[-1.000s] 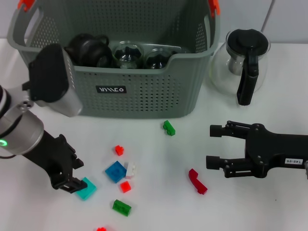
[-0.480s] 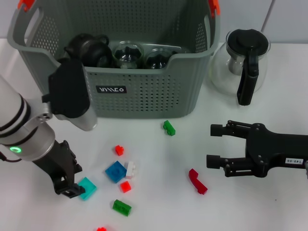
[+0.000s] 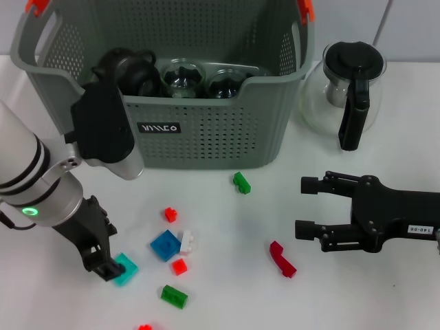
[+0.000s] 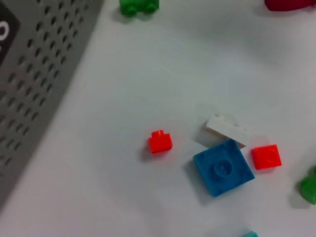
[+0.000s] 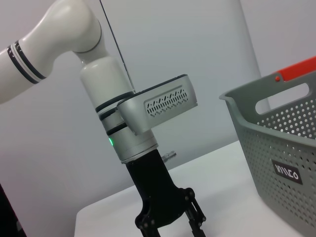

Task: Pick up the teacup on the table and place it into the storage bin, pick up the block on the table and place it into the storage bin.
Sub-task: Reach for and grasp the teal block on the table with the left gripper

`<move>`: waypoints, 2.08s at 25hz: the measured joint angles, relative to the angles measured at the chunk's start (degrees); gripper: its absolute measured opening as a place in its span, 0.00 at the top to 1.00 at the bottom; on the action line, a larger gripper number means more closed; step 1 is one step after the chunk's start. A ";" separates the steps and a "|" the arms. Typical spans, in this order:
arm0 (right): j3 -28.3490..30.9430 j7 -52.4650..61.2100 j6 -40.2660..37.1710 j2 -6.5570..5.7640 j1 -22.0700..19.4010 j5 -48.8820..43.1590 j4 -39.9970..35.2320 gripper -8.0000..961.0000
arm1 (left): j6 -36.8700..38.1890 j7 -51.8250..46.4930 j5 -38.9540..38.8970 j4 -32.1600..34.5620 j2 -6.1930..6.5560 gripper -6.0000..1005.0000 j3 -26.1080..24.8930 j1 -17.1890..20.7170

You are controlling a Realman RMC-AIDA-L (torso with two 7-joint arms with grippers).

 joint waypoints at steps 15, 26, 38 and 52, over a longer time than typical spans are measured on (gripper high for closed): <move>0.00 -0.05 0.23 -0.09 0.21 -0.03 0.00 0.02 | 0.12 0.39 0.55 -0.12 -0.06 0.23 5.40 0.40; 0.00 -0.08 0.34 -0.09 0.11 -0.05 0.00 0.02 | -0.78 -0.35 0.71 1.11 -0.02 0.24 7.09 0.22; 0.00 -0.01 0.56 -0.09 0.01 0.02 0.00 0.02 | -3.47 -0.74 2.15 2.75 -0.04 0.24 7.92 0.12; 0.00 0.10 0.62 -0.09 -0.01 0.11 0.00 0.02 | -6.54 -3.33 4.01 2.62 0.03 0.24 7.85 -0.16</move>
